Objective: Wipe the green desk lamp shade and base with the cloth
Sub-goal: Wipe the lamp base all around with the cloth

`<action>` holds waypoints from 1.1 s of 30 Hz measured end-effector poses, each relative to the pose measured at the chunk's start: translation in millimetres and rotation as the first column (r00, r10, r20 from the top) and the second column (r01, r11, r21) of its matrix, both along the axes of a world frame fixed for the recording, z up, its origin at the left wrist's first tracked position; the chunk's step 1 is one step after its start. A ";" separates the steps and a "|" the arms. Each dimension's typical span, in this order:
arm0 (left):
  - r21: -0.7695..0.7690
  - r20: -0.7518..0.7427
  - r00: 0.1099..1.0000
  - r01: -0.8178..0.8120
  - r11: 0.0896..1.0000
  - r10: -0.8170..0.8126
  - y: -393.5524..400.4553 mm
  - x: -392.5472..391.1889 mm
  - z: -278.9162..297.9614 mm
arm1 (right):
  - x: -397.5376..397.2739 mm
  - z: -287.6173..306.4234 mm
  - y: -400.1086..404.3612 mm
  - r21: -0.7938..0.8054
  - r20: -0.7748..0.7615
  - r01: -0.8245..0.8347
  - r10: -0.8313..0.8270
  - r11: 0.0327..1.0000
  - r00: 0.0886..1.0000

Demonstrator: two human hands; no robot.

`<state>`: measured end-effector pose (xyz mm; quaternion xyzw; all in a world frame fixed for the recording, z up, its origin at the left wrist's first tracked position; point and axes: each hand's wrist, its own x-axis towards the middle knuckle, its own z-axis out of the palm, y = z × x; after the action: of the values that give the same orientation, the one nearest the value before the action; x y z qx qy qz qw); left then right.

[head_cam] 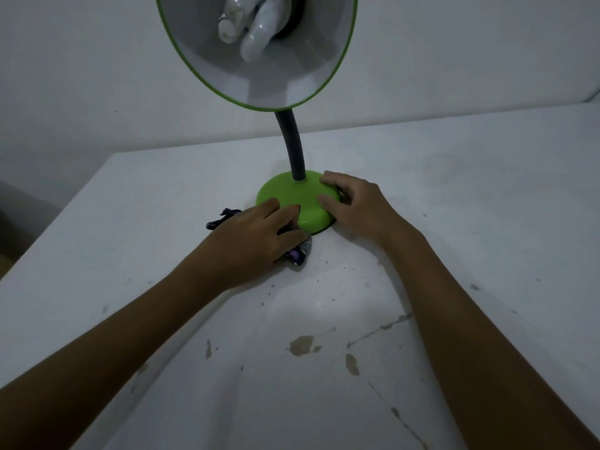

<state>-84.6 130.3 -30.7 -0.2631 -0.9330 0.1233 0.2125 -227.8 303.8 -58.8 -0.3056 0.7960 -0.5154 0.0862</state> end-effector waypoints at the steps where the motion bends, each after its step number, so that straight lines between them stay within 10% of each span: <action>1: -0.005 -0.006 1.000 -0.005 1.000 0.005 3.1 -2.4 -1.3 | 0.1 0.0 -0.3 0.002 -0.003 0.002 -0.002 1.000 1.000; 33: 0.215 0.056 0.985 -0.173 0.961 0.165 -56.0 16.5 -10.9 | 0.0 3.8 -1.3 0.035 -0.013 0.007 -0.007 0.999 1.000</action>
<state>-68.1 74.3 -41.6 -0.1598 -0.9637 0.0326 0.2113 -227.8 302.5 -55.0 -0.3046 0.8064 -0.4998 0.0845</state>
